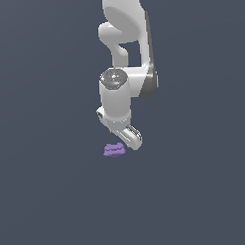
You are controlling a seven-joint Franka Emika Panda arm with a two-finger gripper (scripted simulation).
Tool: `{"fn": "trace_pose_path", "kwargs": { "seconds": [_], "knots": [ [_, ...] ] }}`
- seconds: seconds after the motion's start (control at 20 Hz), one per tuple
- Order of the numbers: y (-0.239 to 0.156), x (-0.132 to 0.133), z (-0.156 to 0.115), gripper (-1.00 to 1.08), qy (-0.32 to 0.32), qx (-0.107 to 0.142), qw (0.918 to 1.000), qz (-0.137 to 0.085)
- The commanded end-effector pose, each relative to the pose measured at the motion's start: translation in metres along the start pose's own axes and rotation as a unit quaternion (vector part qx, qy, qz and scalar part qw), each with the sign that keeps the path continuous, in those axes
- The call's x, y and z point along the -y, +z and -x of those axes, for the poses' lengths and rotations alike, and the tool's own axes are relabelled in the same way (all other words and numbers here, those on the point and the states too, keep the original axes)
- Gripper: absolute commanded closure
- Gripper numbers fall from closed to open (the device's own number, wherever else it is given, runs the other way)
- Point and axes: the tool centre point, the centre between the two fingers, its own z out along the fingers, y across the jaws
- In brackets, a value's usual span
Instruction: Pick up the object and move it to a goal position.
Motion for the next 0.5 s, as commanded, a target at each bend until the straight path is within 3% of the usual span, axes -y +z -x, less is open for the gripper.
{"fn": "trace_pose_path", "kwargs": {
  "seconds": [0.0,0.45],
  "knots": [
    [0.004,-0.002,-0.003,-0.92,0.039,0.000,0.9992,0.001],
    [0.019,-0.010,-0.013,-0.92,0.174,-0.002,0.9848,0.005]
  ]
}}
